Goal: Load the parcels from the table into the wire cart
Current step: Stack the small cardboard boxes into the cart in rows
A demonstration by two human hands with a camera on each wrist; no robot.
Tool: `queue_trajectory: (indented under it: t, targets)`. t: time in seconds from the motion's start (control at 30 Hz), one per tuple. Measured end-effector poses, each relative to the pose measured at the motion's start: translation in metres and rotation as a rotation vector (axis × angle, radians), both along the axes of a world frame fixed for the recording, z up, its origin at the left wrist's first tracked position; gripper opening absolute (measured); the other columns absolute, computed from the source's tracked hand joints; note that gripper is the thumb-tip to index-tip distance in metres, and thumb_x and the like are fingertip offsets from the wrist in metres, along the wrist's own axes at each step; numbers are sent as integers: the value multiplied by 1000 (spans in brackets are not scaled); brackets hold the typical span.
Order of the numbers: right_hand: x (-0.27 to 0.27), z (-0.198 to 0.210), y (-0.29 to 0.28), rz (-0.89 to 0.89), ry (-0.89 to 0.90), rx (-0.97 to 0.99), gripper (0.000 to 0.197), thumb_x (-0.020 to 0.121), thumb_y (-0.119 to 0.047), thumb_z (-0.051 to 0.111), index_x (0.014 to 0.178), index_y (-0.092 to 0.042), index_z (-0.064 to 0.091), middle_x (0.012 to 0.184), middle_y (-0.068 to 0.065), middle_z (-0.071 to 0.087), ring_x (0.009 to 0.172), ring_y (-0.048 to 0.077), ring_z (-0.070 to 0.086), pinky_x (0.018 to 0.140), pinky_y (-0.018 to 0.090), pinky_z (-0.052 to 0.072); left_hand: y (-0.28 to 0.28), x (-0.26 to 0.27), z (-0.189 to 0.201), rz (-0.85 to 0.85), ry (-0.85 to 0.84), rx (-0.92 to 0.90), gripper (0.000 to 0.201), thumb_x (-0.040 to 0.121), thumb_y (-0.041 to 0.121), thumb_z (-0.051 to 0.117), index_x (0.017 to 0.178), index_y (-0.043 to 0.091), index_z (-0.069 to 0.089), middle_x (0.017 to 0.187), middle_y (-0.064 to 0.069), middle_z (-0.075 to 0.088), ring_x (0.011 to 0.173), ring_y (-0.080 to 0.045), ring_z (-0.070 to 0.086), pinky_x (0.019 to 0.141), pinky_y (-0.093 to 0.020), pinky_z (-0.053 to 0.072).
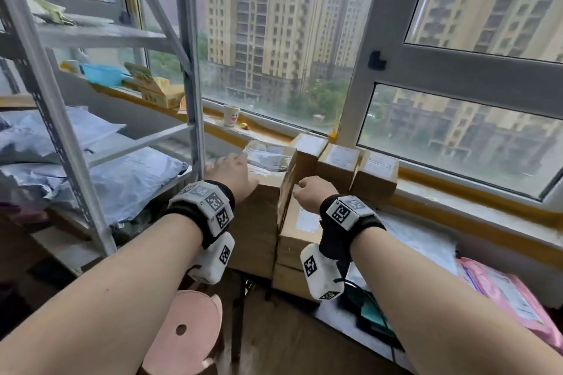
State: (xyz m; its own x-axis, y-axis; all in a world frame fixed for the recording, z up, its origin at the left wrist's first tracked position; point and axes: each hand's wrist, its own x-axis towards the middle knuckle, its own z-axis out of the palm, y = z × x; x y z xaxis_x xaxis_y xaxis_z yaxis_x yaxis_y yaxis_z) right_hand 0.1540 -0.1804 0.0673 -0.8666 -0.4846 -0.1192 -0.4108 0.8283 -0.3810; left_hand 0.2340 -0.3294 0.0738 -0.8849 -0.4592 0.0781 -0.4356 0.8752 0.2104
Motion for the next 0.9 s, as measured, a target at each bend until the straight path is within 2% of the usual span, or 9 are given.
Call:
queue_trajectory:
  t: [0.13,0.27,0.43,0.5,0.63,0.7,0.77,0.83,0.9]
  targets:
    - [-30,-6,-30,-18,-46,-35,39,98,-30,44,122,-3,56,118,11,60,99,25,56,75,26,38,-36,-31,-7,74,2,119,69,94,44,48,148,11,22,148,-14,32,136,-32,33,110,-44,32]
    - [-62,-11,-50,-70,-94,-64,50,98,-39,45,132,-2,48,133,13,54,119,28,53,85,27,40,-65,-63,-13,142,-12,240,70,94,48,49,145,6,26,149,-17,33,136,-31,35,108,-40,33]
    - [-88,-29,-65,-136,-222,-119,59,94,-50,48,131,-3,49,129,10,56,114,27,56,80,29,44,-90,-95,-32,160,-75,403,81,88,61,45,146,7,30,151,-11,33,137,-26,35,108,-33,31]
    - [-96,-37,-71,-166,-293,-174,63,93,-51,48,137,-5,45,133,10,54,117,27,55,87,32,48,-96,-103,-41,148,-101,527,72,90,59,45,141,8,41,145,-12,41,132,-28,42,108,-32,33]
    - [-104,-50,-84,-215,-395,-275,75,85,-57,54,144,-15,34,140,8,49,121,29,53,98,43,49,-118,-119,-68,161,-106,898,100,61,77,63,134,10,49,131,-14,57,118,-32,57,105,-42,43]
    - [-108,-56,-88,-228,-449,-326,79,78,-58,57,143,-20,33,135,8,53,114,30,58,85,44,56,-109,-109,-59,154,-134,1047,72,84,58,58,134,7,48,131,-17,56,120,-31,55,106,-37,40]
    - [-107,-57,-89,-226,-482,-353,83,74,-58,59,143,-22,32,130,7,56,107,29,62,74,40,60,-105,-107,-55,118,-145,1078,55,95,45,50,134,6,48,131,-18,56,112,-30,58,95,-30,43]
    - [-103,-54,-88,-223,-492,-368,83,74,-55,64,143,-21,33,129,6,58,107,26,62,78,37,58,-100,-106,-53,98,-111,1092,49,97,40,47,132,6,49,129,-18,57,93,-26,58,78,-29,46]
    - [-99,-51,-87,-219,-483,-405,83,75,-51,69,144,-20,32,131,5,56,113,24,60,87,37,55,-96,-103,-48,97,-84,1090,47,97,40,48,131,7,50,128,-18,58,90,-24,57,81,-28,45]
